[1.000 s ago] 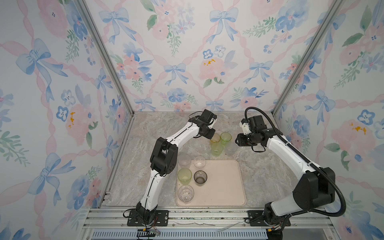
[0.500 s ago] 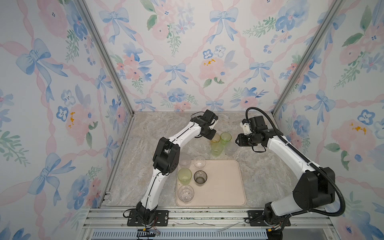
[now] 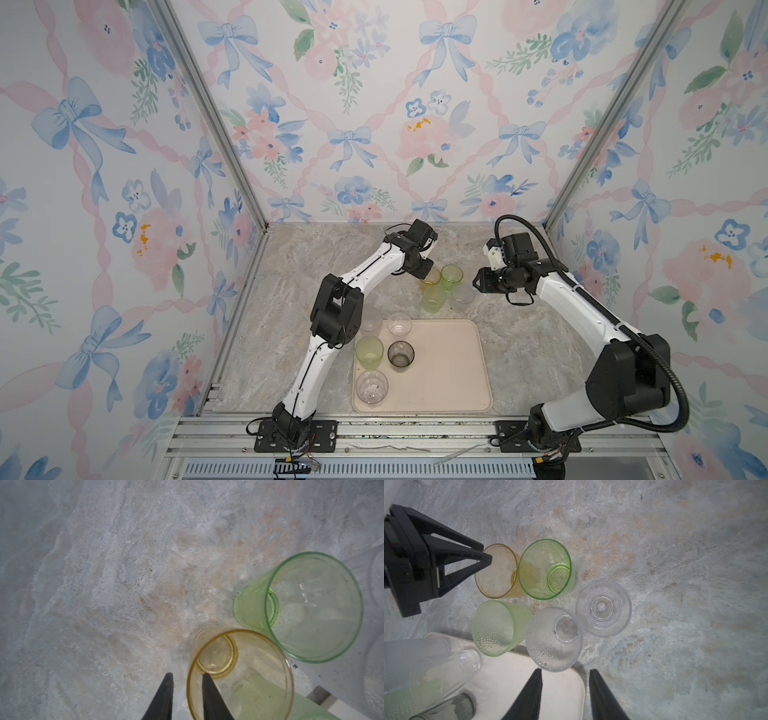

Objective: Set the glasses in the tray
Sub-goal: 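Lower the left gripper into the yellow glass and close it, then lift the yellow glass with the left gripper and carry it over the tray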

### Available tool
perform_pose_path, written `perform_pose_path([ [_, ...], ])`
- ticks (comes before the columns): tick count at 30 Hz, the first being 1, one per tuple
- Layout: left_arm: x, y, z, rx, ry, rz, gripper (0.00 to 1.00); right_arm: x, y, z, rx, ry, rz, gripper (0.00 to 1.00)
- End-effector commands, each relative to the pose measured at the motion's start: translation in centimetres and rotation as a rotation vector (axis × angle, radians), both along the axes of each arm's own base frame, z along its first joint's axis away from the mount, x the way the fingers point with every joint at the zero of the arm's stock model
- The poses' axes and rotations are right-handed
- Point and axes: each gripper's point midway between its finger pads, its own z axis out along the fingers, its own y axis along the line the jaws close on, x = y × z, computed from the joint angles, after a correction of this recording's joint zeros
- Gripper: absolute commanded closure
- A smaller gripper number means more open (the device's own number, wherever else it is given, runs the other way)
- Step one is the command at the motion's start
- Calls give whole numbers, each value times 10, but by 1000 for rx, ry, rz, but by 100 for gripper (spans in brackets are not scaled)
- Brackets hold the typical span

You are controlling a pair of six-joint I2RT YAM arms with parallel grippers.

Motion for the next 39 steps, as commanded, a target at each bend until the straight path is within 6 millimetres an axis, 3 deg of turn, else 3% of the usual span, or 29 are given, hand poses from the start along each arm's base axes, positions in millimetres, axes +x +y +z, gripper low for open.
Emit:
perform_pose_path([
  [1, -3, 0, -10, 28, 22, -22, 73, -3, -3, 0, 9, -6, 3, 59],
  [17, -3, -2, -16, 33, 30, -31, 88, -2, -3, -2, 19, -4, 2, 59],
  [21, -3, 0, -20, 46, 36, -32, 96, -3, -4, -2, 18, -3, -1, 59],
  [25, 1, 4, -14, 62, 9, -14, 100, -3, -4, 0, 22, -9, -4, 59],
  [31, 15, 18, 23, 81, -90, 37, 100, -2, -2, 2, 35, -16, -4, 59],
  [39, 29, 44, 94, 82, -242, 87, 100, -5, 5, 8, 52, -27, 13, 59],
])
